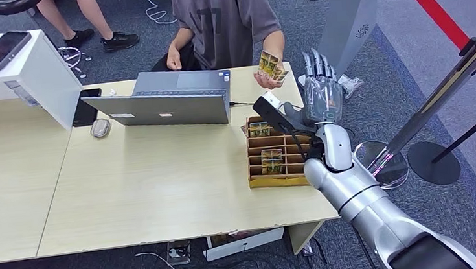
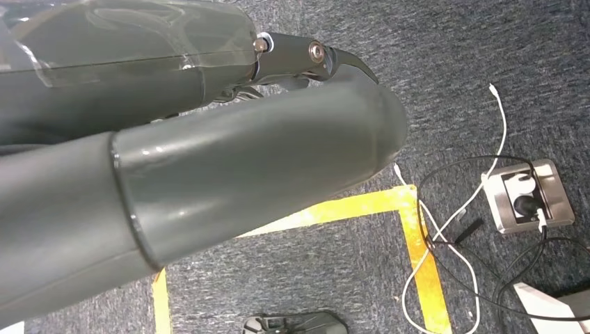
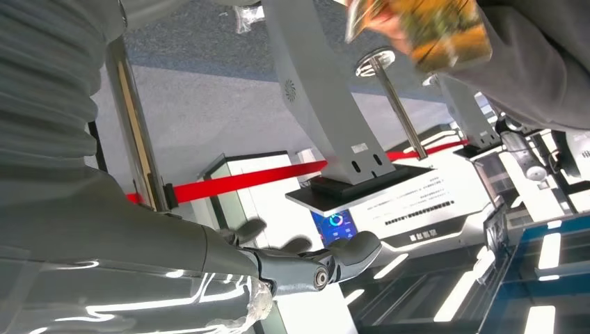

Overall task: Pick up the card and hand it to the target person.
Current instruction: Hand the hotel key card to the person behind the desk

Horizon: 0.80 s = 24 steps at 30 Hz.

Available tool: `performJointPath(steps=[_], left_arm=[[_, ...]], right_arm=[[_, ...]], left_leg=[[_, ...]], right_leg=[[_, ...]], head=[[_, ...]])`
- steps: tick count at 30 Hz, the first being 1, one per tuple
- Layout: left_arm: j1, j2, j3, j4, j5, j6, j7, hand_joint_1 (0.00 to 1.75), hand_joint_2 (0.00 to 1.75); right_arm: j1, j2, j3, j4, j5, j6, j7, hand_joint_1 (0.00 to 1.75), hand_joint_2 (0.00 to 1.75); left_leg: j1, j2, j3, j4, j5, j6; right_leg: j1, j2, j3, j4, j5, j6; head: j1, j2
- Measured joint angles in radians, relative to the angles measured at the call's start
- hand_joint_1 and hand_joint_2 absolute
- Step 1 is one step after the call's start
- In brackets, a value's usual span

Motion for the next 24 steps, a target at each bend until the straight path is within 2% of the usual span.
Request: performJointPath(steps=[3,10,24], left_arm=[[0.000,0.000,0.000,0.000,0.001,0.000,-0.001,0.00,0.00],[0.012,0.000,0.000,0.000,0.021,0.006,-0.027,0.00,0.00],[0.042,0.002,0.003,0.002,0.066,0.020,-0.039,0.00,0.00]], right_arm=[[0.005,0.001,-0.001,0.003,-0.032,-0.007,-0.013,0.00,1.75],[0.068,0.005,-0.027,-0.053,-0.208,-0.077,-0.100,0.00,1.75],[0.311,-0.013,-0.106,-0.440,-0.554,-0.093,-0.180,0.00,1.75]], left_leg=[[0.000,0.000,0.000,0.000,0.000,0.000],[0.000,0.000,0.000,0.000,0.000,0.000],[0.000,0.000,0.001,0.000,0.000,0.000]], right_leg=[[0.000,0.000,0.000,0.000,0.000,0.000],[0.000,0.000,0.000,0.000,0.000,0.000],[0.000,0.000,0.001,0.000,0.000,0.000]], head=[[0.000,0.000],[0.000,0.000],[0.000,0.000]])
